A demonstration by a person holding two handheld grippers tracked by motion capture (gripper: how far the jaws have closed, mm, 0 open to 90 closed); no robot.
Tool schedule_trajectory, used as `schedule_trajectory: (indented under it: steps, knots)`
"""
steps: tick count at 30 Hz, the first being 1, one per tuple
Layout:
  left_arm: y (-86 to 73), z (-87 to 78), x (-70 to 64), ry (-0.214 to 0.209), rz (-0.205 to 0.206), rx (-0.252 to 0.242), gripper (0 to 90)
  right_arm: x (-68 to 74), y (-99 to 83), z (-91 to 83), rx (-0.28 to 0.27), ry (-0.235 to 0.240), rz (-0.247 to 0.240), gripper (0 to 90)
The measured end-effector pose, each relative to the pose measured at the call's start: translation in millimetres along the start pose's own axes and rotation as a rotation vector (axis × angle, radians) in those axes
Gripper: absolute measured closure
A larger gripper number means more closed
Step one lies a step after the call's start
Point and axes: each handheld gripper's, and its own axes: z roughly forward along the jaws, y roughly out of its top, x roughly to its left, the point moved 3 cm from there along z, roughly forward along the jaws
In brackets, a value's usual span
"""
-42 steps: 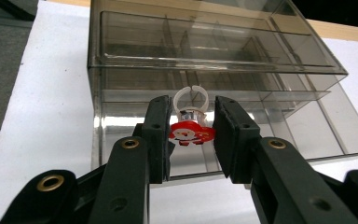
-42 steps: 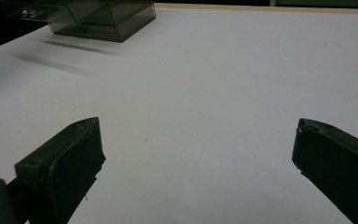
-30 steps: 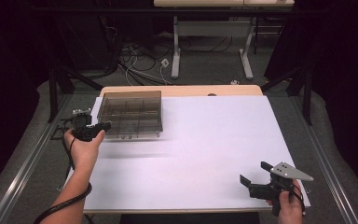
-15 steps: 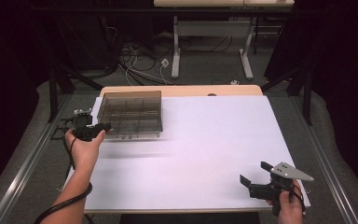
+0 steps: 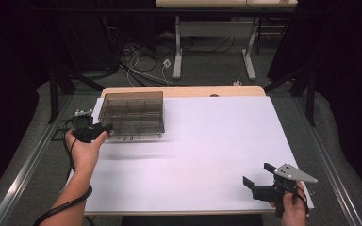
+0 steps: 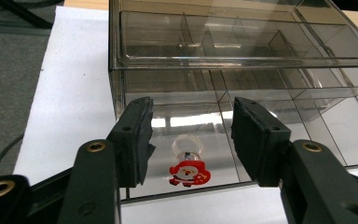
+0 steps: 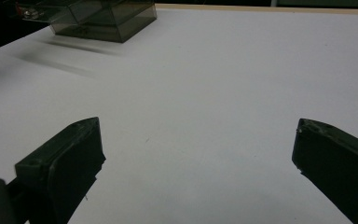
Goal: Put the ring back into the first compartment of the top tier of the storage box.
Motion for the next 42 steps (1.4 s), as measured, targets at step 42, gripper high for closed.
schedule_trajectory:
  steps: [42]
  knots:
    - [6.4,-22.8,-36.2,-0.152,0.151,-0.082,12.7,-1.6,-1.2,3.1,0.009,0.003,0.008,1.4]
